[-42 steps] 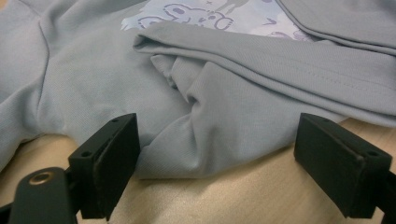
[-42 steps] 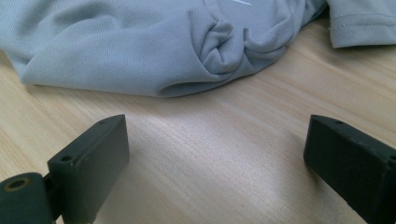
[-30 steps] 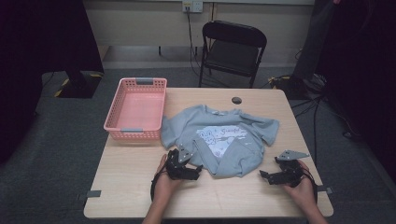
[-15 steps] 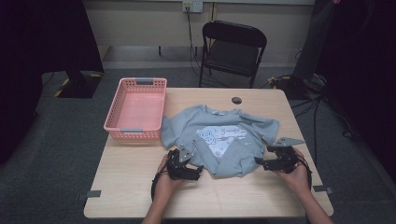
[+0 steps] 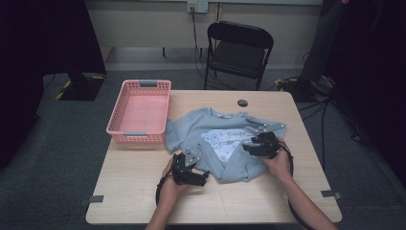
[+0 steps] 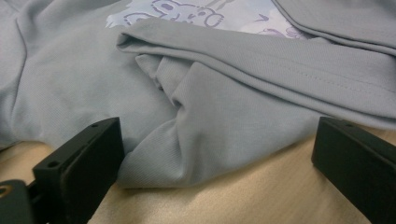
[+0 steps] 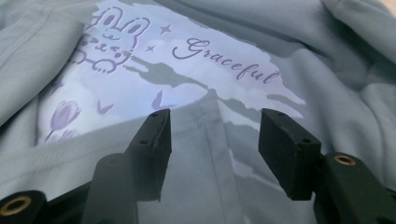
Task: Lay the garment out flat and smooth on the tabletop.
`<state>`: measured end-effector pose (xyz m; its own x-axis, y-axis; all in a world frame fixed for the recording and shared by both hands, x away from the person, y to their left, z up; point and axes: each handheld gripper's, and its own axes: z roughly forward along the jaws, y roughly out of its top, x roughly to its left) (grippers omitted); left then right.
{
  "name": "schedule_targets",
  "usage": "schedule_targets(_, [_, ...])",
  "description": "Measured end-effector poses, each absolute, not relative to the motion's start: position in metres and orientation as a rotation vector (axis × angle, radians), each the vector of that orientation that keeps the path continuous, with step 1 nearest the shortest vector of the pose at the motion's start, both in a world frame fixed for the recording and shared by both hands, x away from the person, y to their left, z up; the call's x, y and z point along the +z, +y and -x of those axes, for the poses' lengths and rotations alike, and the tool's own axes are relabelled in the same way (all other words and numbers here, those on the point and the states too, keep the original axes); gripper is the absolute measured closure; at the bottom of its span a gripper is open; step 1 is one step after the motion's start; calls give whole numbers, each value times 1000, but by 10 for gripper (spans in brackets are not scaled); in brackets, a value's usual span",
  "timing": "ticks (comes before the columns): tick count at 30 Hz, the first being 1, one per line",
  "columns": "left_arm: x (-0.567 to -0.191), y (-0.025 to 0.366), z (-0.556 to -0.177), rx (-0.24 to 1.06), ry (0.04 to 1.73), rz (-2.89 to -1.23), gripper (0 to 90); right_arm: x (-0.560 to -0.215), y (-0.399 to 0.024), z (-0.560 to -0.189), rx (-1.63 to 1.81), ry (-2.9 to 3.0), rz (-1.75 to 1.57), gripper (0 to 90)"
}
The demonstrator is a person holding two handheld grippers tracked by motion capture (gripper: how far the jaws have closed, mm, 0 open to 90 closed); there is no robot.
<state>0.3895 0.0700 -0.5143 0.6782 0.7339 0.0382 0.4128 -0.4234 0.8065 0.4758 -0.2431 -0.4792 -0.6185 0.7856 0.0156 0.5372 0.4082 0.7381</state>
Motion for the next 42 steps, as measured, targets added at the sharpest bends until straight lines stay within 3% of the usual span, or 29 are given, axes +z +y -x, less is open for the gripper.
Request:
schedule_targets(8, [-514, 69, -390, 497, 885, -2069, 0, -487, -230, -491, 939, 2334, -1141, 544])
schedule_targets(11, [-514, 69, -389, 498, 888, -2067, 0, -488, -228, -492, 964, 2347, -1138, 660])
schedule_targets(12, [-514, 69, -390, 498, 888, -2067, 0, -488, -227, -491, 966, 2359, -1118, 748])
schedule_targets(16, [-514, 68, -389, 500, 892, -2065, 0, -486, -223, -489, 953, 2392, -1088, 849])
schedule_targets(29, [-514, 68, -390, 501, 896, -2063, 0, -467, -239, -479, 1155, 2417, -1129, 868])
schedule_targets(42, [-514, 68, -390, 500, 896, -2063, 0, -440, -259, -442, 1320, 2445, -1032, 872])
